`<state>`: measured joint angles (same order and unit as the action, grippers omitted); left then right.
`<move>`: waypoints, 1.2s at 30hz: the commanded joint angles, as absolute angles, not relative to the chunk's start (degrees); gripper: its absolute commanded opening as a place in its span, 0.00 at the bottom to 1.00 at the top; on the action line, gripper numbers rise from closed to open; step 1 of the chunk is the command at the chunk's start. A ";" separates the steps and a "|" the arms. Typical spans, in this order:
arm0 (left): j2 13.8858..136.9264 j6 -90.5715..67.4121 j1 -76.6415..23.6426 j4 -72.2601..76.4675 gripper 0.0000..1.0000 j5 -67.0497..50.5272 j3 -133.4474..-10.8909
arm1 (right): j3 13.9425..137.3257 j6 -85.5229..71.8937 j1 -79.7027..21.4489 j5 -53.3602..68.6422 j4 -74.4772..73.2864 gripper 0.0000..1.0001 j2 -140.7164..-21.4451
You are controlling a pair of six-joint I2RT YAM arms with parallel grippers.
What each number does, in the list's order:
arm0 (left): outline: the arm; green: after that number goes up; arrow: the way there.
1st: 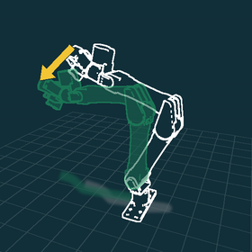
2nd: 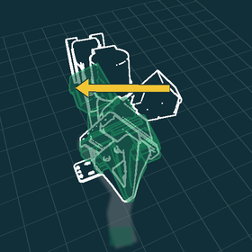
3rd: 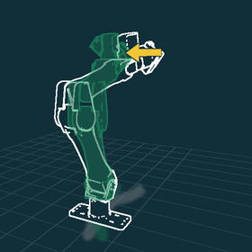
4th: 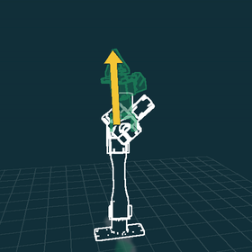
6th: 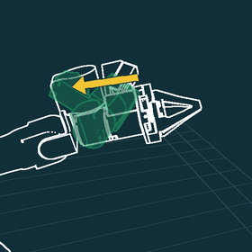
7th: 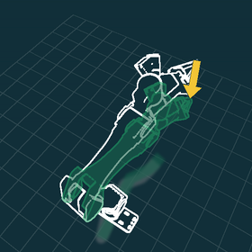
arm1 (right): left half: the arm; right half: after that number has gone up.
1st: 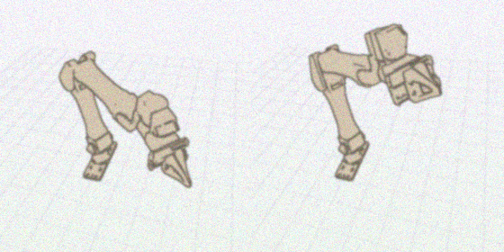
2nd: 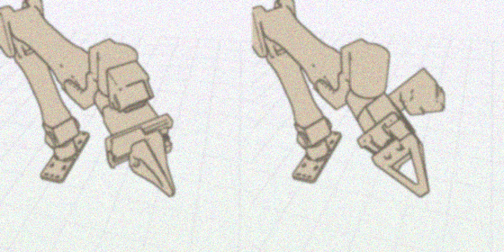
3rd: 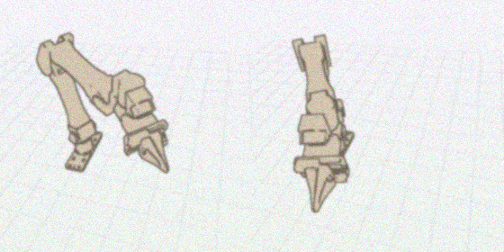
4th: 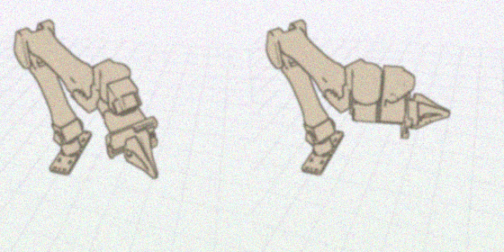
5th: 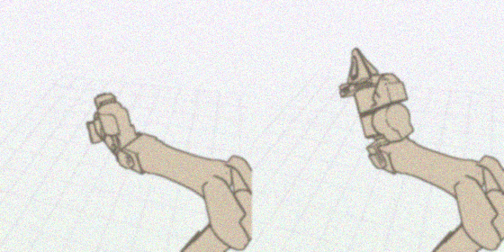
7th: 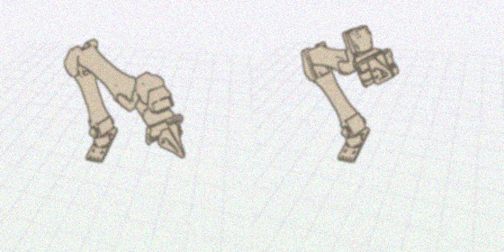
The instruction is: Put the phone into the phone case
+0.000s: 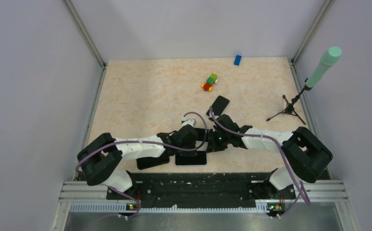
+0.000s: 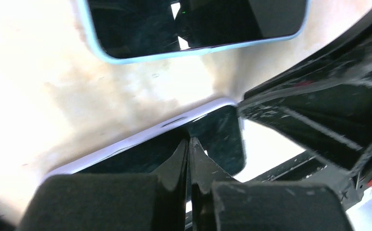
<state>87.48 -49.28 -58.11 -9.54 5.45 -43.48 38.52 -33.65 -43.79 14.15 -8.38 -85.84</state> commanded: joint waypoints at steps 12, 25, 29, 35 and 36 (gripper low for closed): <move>56.83 -45.12 -32.51 7.03 0.76 -17.79 -22.65 | 29.66 -35.30 -33.53 13.09 -11.09 0.66 -64.31; 48.62 -45.18 -14.30 5.85 0.91 -23.30 -20.43 | 24.68 -32.76 -16.71 21.69 -12.70 0.96 -58.27; 47.92 -42.76 -9.51 3.60 0.92 -18.07 -23.20 | 26.20 -29.68 -13.15 19.84 -15.13 0.97 -57.66; 44.79 -37.80 -8.44 0.26 0.92 0.68 -28.10 | 27.77 -28.26 -11.67 8.64 -15.92 0.97 -54.24; 44.07 -37.52 -8.44 0.46 0.92 4.37 -28.16 | 27.93 -28.35 -11.69 5.72 -15.77 0.97 -53.34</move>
